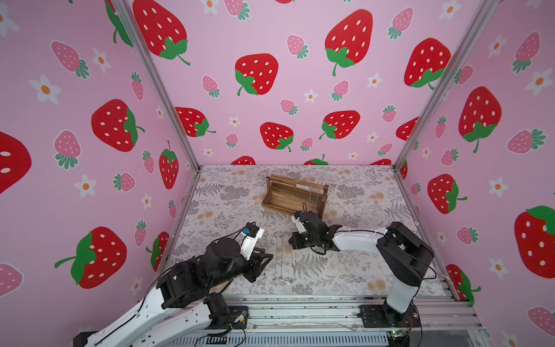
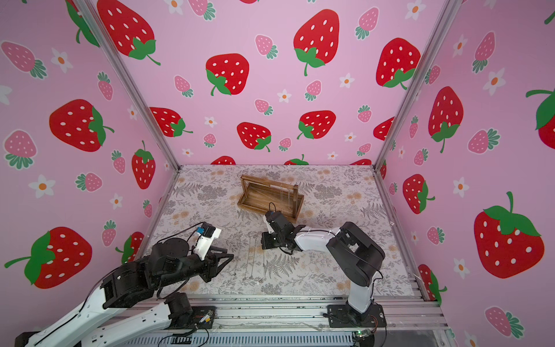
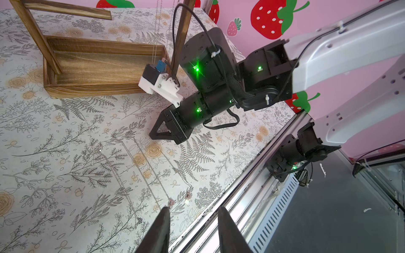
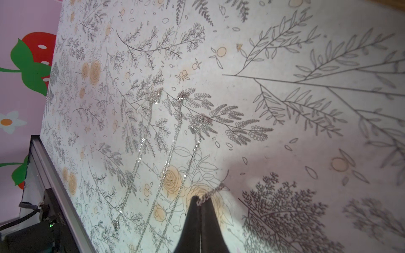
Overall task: Take the necklace off the jewelry display stand
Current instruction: Place the necklace at the center of the board.
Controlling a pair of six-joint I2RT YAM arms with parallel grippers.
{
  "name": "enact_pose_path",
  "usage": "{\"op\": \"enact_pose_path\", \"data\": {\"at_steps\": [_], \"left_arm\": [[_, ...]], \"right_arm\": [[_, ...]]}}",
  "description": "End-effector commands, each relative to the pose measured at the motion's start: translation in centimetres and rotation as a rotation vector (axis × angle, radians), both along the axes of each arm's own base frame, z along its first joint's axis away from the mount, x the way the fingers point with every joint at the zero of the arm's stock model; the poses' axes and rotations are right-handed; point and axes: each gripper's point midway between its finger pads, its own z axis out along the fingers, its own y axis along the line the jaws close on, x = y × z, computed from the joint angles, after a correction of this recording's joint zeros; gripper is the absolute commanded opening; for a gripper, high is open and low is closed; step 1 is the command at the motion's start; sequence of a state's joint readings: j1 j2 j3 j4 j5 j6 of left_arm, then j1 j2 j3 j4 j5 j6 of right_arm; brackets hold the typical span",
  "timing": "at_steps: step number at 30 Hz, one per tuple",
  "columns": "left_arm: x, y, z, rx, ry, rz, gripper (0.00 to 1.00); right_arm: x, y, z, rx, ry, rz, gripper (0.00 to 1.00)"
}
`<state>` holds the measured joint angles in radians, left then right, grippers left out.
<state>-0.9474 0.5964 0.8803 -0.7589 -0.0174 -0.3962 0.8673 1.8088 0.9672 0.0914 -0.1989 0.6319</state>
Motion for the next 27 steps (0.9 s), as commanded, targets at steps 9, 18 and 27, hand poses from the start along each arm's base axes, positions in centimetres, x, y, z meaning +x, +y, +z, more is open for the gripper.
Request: {"op": "enact_pose_path", "data": {"at_steps": [9,18,27], "left_arm": [[0.2,-0.8,0.4,-0.003,-0.013,-0.028,0.37],[0.3,-1.0,0.5,0.002,-0.017,-0.031,0.37],[0.4,-1.2,0.4,0.005,-0.014,-0.034,0.37]], "right_arm": [[1.6,0.6,0.2,0.014,-0.01,-0.008,0.0],[2.1,0.7,0.1,0.023,-0.001,-0.008,0.0],[2.4,1.1,0.3,0.04,0.001,-0.003,0.0]]}}
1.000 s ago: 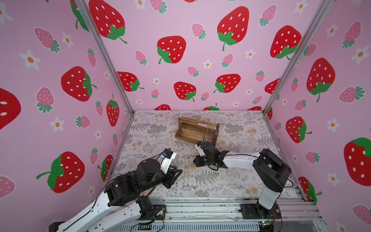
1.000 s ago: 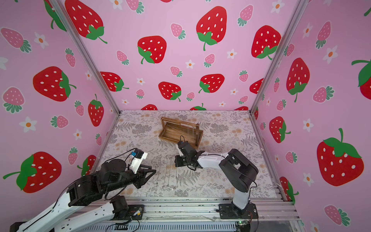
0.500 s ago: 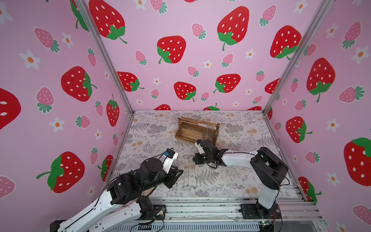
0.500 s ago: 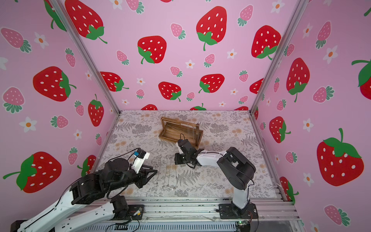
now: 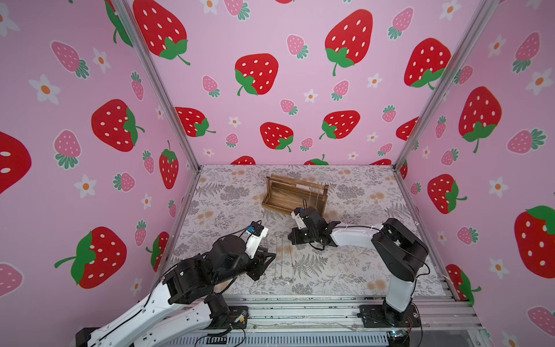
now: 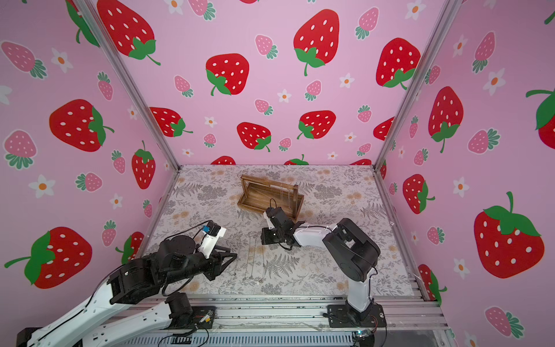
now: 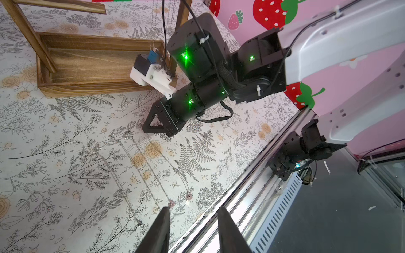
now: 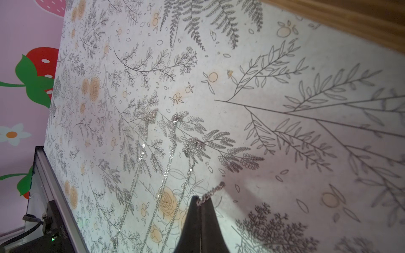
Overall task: Take the necklace off the jewelry display stand
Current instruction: Place the necklace at the center of the board.
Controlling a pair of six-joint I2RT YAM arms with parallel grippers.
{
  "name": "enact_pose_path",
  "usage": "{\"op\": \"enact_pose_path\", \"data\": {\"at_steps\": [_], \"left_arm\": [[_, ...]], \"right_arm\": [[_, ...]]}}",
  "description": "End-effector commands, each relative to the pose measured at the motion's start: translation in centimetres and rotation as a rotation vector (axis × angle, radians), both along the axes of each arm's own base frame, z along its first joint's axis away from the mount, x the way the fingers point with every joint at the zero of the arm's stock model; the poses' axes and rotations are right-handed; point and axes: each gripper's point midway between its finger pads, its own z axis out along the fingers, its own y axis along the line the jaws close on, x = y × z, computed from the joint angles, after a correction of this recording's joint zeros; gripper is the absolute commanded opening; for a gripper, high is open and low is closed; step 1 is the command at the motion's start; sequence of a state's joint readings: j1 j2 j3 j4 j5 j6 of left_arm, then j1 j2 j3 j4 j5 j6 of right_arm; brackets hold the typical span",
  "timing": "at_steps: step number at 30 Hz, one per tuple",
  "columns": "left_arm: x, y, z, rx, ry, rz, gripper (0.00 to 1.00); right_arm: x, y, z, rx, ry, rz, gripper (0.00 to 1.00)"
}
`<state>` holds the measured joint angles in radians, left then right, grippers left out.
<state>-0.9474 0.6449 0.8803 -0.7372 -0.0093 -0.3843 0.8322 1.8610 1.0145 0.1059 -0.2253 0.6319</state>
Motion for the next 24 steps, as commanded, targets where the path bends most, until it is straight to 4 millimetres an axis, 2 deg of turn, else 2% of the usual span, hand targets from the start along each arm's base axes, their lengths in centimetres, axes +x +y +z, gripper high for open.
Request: {"op": "enact_pose_path", "data": {"at_steps": [1,10,24], "left_arm": [[-0.02,-0.33,1.0,-0.02,-0.025,-0.02,0.37],[-0.05,-0.36,0.98,-0.021,-0.026,-0.022,0.37],[-0.13,-0.29,0.98,-0.025,-0.022,-0.021,0.37]], "right_arm": [[0.56,0.76,0.6,0.022,-0.01,0.014,0.0],[0.89,1.07,0.88,0.029,-0.011,0.017,0.0],[1.16,0.5,0.12,0.009,-0.003,-0.011,0.0]]}}
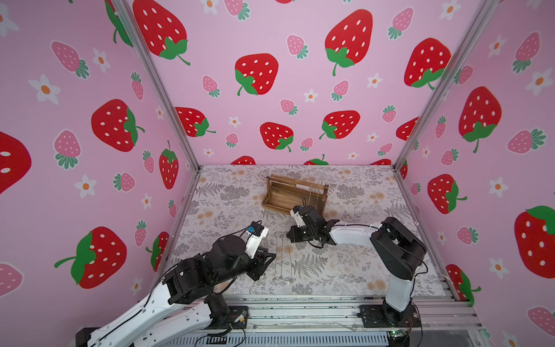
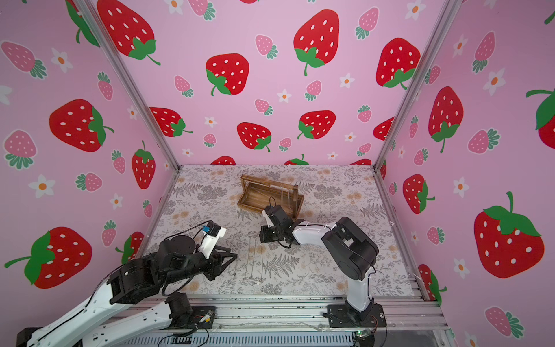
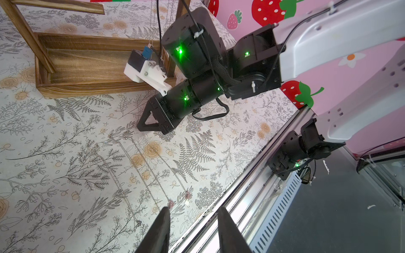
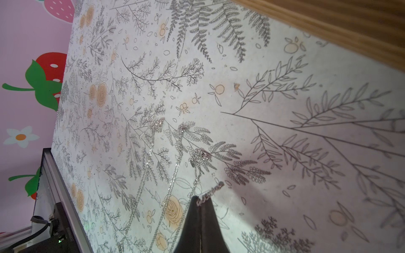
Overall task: Take the necklace off the jewelry display stand
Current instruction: Place the necklace at the center of the board.
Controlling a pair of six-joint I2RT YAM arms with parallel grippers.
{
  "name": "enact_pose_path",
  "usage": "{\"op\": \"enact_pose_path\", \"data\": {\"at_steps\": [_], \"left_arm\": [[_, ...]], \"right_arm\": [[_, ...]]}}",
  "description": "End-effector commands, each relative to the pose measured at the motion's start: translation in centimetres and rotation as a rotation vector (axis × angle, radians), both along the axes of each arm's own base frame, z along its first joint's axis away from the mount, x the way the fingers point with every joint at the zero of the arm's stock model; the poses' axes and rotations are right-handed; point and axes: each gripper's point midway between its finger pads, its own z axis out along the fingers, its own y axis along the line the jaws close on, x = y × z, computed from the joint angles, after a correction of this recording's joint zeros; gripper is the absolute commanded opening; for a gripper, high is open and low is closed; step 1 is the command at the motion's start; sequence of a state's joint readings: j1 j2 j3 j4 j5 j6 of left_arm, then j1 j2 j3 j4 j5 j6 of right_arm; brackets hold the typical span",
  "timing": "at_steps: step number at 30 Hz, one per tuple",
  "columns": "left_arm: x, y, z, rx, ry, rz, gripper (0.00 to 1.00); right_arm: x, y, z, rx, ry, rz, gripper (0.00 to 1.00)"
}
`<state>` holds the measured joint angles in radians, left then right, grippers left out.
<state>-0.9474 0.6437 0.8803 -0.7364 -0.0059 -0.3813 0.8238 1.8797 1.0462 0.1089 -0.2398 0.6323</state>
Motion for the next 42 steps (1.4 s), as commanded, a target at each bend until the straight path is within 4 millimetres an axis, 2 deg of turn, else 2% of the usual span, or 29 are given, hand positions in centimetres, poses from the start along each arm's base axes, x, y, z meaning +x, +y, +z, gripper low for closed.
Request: {"op": "enact_pose_path", "data": {"at_steps": [1,15,17,21,27,36,38,42], "left_arm": [[-0.1,-0.3,1.0,-0.025,-0.021,-0.018,0.37],[-0.2,-0.3,0.9,-0.03,-0.016,-0.015,0.37],[-0.2,-0.2,0.9,-0.03,-0.014,-0.015,0.37],[-0.2,-0.3,0.9,-0.032,-0.013,-0.015,0.37],[-0.1,-0.4,1.1,-0.041,-0.011,-0.013,0.37],[-0.2,-0.5,1.3,-0.054,0.002,-0.01,0.37],[-0.1,-0.7,1.4,-0.059,0.004,-0.009,0.37],[0.5,-1.5,1.2,-0.059,0.002,-0.01,0.37]], "right_arm": [[0.4,-0.2,-0.4,-0.014,-0.001,-0.014,0.0],[0.7,-0.6,-1.3,-0.056,0.003,-0.03,0.0],[0.7,-0.6,-1.4,-0.058,0.005,-0.027,0.04],[0.6,-0.5,-1.4,-0.055,0.009,-0.019,0.22],[0.4,-0.7,-1.3,-0.055,0.008,-0.018,0.27],[0.3,-1.3,-0.5,-0.071,-0.013,-0.014,0.45],[0.2,-1.5,0.0,-0.073,-0.025,-0.013,0.46],[0.1,-3.1,2.3,-0.094,-0.104,-0.025,0.46]]}}
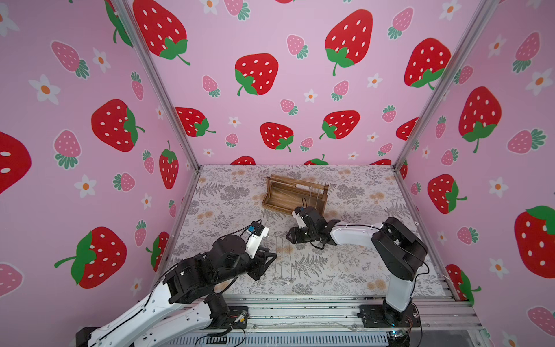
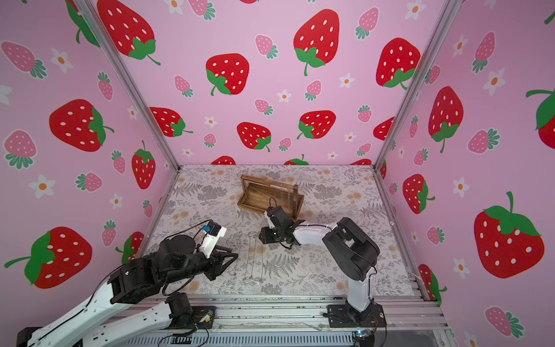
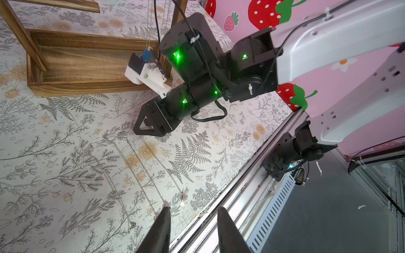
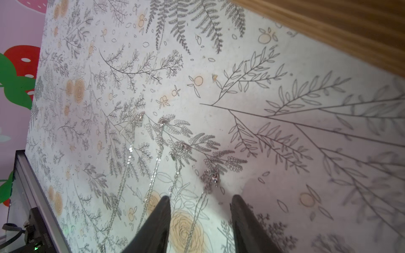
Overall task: Take the necklace off the jewelry display stand
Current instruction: Place the necklace at the center of the board, then take off the necklace from the stand.
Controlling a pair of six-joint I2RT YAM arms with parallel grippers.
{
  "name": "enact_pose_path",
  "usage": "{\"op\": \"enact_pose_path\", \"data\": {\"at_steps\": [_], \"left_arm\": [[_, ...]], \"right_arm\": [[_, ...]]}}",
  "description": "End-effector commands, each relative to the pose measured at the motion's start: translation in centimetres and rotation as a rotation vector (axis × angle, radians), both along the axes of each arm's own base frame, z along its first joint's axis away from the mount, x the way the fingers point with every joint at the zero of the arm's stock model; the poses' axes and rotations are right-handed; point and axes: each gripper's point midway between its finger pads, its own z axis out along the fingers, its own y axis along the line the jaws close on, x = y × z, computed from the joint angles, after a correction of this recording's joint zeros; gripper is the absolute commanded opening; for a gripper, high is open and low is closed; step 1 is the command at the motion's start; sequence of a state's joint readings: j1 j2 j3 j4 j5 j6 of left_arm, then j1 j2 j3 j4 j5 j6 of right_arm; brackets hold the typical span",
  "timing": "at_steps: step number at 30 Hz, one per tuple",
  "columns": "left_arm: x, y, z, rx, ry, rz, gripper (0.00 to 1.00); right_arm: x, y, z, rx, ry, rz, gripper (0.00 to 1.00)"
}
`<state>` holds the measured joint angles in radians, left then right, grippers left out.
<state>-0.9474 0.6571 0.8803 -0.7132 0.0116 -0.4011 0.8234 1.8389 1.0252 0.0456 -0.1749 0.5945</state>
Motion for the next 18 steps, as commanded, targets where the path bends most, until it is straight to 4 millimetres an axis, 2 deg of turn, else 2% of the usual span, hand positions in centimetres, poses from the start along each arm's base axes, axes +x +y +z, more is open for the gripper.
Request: {"op": "enact_pose_path", "data": {"at_steps": [1,5,8,12,15,18], "left_arm": [[0.7,-1.3,1.0,-0.039,-0.014,-0.006,0.38],[2.6,-3.7,0.9,-0.031,-0.04,-0.011,0.38],[5.3,-5.6,0.6,-0.027,-0.064,0.017,0.38],[9.4,-7.7,0.3,-0.075,-0.084,0.062,0.37],[13.1,-7.9,-0.1,-0.106,-0.107,0.13,0.35],[16.2,-8.2,-0.5,-0.145,-0.112,0.162,0.34]], "right_arm": [[0.2,-2.0,3.3,-0.03,-0.105,-0.01,0.46],[-0.6,-5.6,6.5,-0.069,-0.24,-0.037,0.46],[-1.7,-9.0,7.7,-0.105,-0.332,-0.073,0.46],[-3.1,-13.4,8.1,-0.144,-0.42,-0.142,0.46],[-3.8,-15.9,7.7,-0.15,-0.452,-0.185,0.46],[-3.7,-18.0,7.4,-0.122,-0.442,-0.279,0.44]]}}
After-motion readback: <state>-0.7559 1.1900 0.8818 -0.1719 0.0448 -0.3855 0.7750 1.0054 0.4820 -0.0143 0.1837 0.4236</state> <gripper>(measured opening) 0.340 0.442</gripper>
